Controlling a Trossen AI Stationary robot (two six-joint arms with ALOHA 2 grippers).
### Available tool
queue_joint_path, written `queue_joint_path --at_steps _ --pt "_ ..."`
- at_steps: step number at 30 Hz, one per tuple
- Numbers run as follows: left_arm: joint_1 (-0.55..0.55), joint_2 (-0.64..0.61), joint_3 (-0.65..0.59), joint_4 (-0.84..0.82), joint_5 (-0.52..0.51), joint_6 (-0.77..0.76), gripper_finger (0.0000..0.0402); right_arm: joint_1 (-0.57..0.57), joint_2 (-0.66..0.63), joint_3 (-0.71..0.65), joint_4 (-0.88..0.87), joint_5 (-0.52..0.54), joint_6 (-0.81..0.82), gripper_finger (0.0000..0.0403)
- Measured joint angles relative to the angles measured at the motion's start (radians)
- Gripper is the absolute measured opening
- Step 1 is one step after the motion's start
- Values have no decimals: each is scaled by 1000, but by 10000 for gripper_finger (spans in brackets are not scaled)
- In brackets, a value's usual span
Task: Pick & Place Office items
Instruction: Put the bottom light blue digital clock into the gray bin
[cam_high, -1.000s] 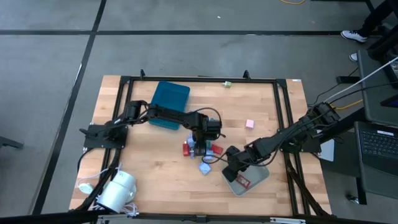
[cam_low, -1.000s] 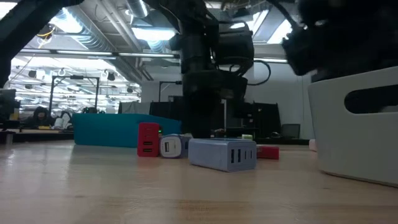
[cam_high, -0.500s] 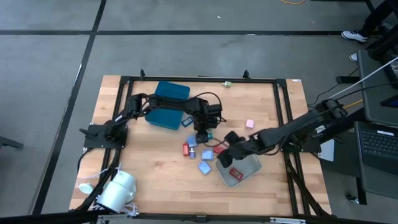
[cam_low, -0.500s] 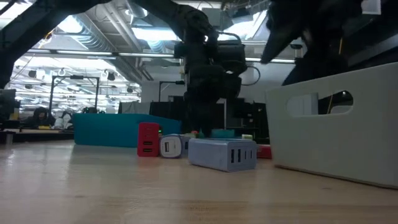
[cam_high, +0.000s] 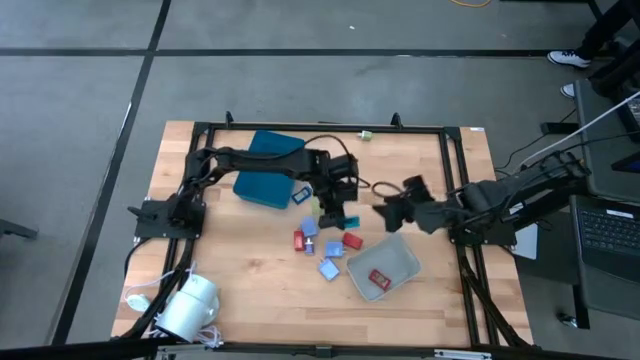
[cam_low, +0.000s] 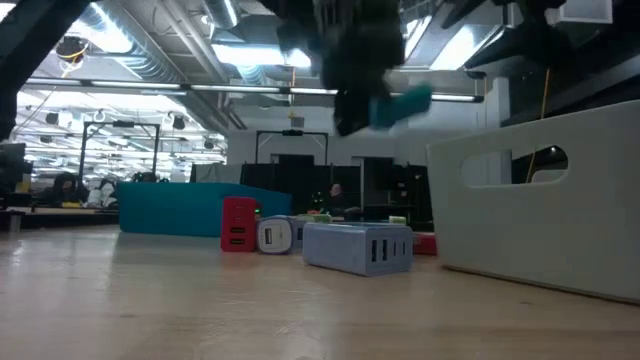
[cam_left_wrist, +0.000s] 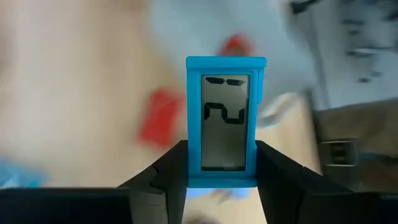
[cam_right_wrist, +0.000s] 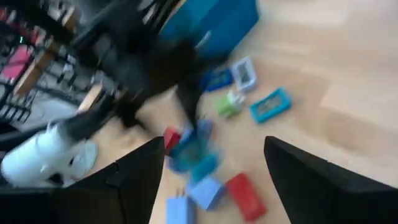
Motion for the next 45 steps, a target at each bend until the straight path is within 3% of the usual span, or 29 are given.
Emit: queue_joint_path --at_steps 3,11,21,30,32,36,38,45 --pt "-50 -1 0 105 57 -26 144 -1 -61 0 -46 54 -1 280" --pt "-131 38 0 323 60 -76 144 -3 -159 0 -82 137 -49 280" --pt "-148 206 0 537 118 -177 144 -10 -171 0 -89 146 -53 280" --pt "-163 257 0 440 108 -122 144 -10 -171 0 -89 139 -52 280" --pt "-162 253 0 440 105 -110 170 -10 -171 0 -89 139 -52 280" --pt "-162 213 15 468 106 -97 277 -10 -171 0 -89 139 -52 280" --pt "-161 202 49 471 105 -88 307 -10 -171 0 -90 139 -52 280" --pt "-155 200 201 406 104 -27 309 -10 -171 0 -90 139 -56 280"
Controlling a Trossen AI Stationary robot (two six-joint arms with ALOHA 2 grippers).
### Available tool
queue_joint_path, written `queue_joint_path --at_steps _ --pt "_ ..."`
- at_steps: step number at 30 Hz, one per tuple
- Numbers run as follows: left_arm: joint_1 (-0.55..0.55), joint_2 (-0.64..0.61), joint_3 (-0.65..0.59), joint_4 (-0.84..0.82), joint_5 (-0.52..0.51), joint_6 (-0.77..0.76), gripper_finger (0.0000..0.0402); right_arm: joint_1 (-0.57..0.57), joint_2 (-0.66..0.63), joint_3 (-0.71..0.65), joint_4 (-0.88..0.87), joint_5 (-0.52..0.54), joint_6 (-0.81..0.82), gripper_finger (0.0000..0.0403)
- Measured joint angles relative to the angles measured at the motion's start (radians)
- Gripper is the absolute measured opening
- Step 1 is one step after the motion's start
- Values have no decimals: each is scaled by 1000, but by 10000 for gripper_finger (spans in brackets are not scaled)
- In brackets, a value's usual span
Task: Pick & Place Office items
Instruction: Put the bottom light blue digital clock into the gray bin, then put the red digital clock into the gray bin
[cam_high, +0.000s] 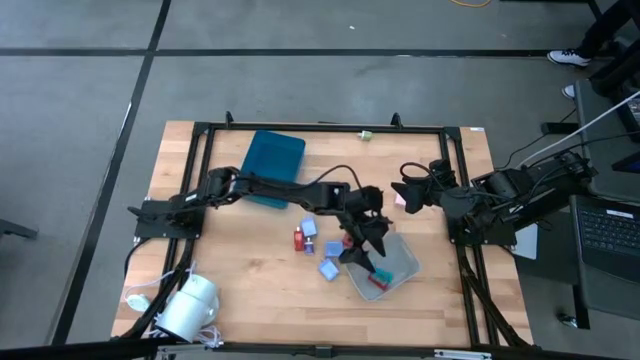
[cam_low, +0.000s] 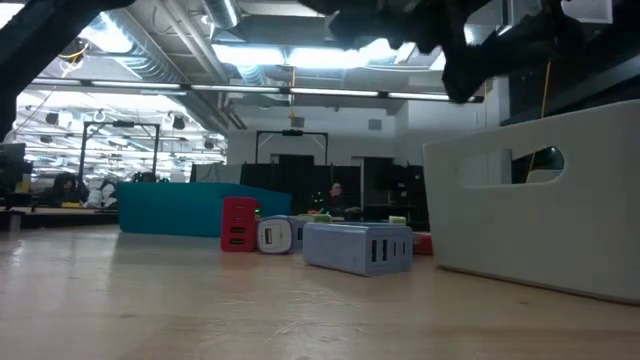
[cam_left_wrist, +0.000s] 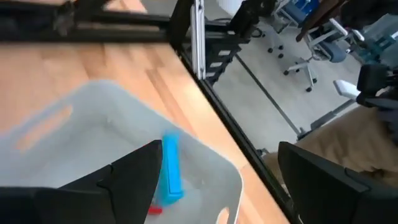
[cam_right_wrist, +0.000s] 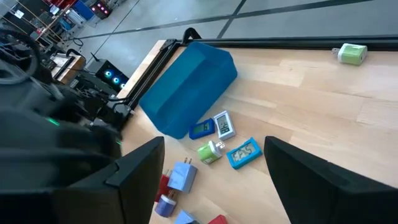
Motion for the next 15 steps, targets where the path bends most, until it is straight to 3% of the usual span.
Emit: queue_joint_path --at_steps 8,12,15 --pt "23 1 10 -121 -105 92 296 0 0 0 0 0 -1 280" --pt "56 1 10 -385 -354 318 296 0 0 0 0 0 -1 280" --pt "72 4 -3 -470 -536 438 296 0 0 0 0 0 -6 280"
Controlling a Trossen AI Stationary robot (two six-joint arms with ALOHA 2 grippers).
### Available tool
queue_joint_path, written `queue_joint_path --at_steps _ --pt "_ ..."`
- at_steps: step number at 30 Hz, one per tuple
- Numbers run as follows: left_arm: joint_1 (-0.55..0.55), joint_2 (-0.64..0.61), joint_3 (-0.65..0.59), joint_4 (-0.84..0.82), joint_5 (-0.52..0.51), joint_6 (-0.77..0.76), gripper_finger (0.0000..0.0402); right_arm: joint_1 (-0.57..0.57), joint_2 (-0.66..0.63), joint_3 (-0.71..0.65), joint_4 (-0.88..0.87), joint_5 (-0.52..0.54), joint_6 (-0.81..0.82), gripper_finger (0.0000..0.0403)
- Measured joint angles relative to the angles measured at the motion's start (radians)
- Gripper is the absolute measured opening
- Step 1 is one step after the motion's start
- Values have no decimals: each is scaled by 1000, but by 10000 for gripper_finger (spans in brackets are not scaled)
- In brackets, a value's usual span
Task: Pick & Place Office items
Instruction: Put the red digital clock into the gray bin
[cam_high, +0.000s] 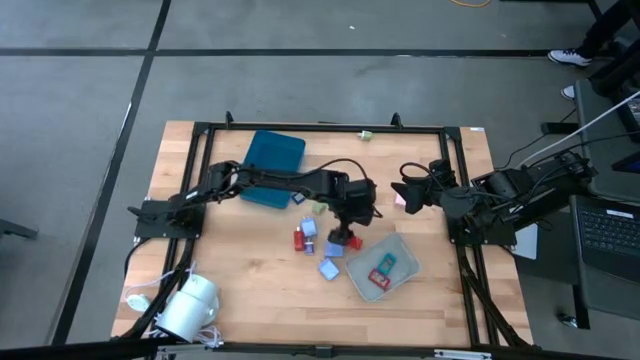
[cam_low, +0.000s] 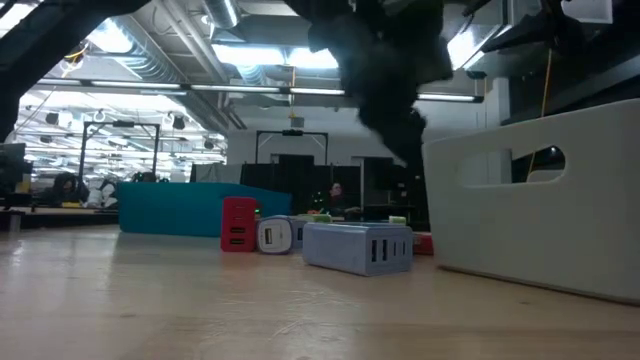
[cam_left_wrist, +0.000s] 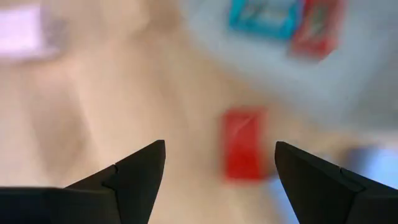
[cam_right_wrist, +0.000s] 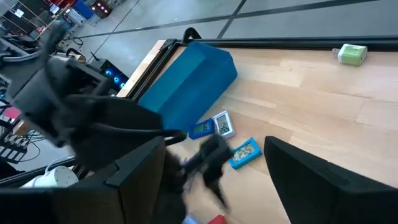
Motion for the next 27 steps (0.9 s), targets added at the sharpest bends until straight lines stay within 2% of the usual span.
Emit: queue_joint_path --at_steps 2,8,17,21,27 --pt "12 3 -17 -9 -30 34 296 0 0 0 0 0 -6 280" --pt "29 31 -33 11 -10 22 296 0 0 0 0 0 -5 280" --pt "-63 64 -32 38 -2 -6 296 0 0 0 0 -8 3 280" --pt "-89 87 -30 31 -88 -17 296 0 0 0 0 -11 7 280" --pt "-81 130 -27 8 -97 -100 296 0 0 0 3 -11 9 280"
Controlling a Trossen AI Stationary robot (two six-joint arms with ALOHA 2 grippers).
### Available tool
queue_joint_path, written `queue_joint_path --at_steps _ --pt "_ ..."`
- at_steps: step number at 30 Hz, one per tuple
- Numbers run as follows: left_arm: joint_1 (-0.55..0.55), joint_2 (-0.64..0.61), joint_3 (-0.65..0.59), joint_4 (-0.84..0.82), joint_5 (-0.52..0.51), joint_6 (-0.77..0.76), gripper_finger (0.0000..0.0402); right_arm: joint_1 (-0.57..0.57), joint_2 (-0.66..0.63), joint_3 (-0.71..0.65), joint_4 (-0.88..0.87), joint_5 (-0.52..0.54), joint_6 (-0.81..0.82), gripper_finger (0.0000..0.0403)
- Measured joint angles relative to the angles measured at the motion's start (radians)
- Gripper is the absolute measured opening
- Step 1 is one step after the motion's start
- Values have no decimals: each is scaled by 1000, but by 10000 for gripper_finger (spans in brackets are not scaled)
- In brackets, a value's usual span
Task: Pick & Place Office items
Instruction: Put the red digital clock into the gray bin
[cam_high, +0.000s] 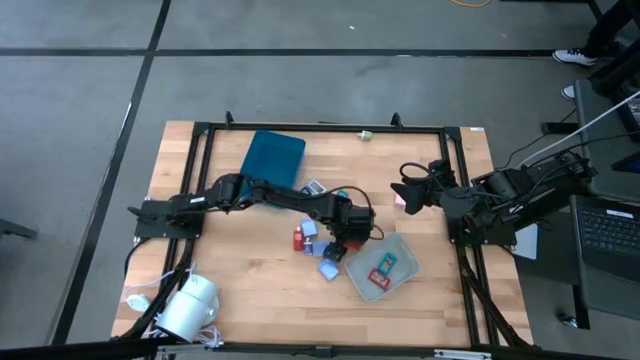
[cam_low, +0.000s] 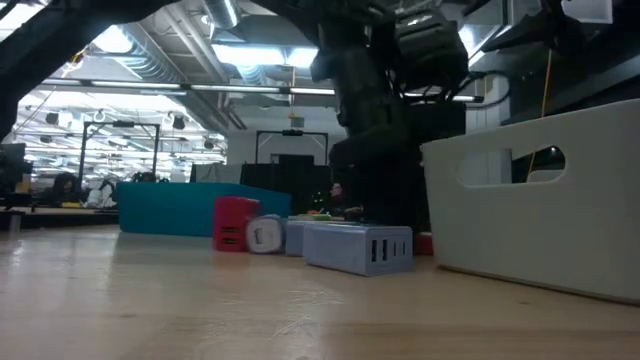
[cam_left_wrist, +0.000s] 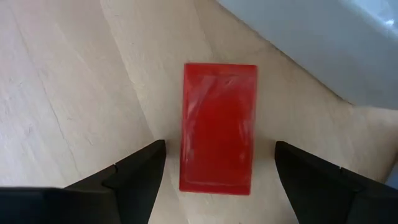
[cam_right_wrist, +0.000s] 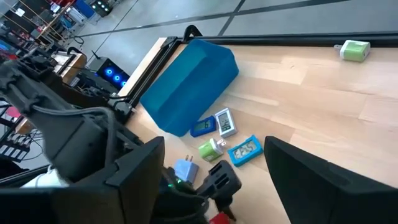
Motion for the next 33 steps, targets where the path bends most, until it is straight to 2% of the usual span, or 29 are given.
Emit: queue_joint_path --at_steps 9,12,15,19,21,24,30,33 --pt "20 1 -2 7 19 -23 296 0 0 0 1 0 -3 280" --pt "16 2 -2 13 11 -23 285 0 0 0 1 -3 -4 280" --pt "15 2 -3 18 1 -24 248 0 0 0 1 -5 -4 280" --pt "23 3 -3 17 -1 -35 161 0 0 0 1 -7 -3 280" --pt "28 3 -4 17 11 -49 150 0 0 0 1 -7 -3 280" --pt "43 3 -4 22 69 -97 150 0 0 0 4 -7 -3 280" --pt "115 8 32 3 261 -185 150 0 0 0 5 -8 -3 280" --pt "161 7 70 15 412 -208 150 0 0 0 5 -7 -3 280"
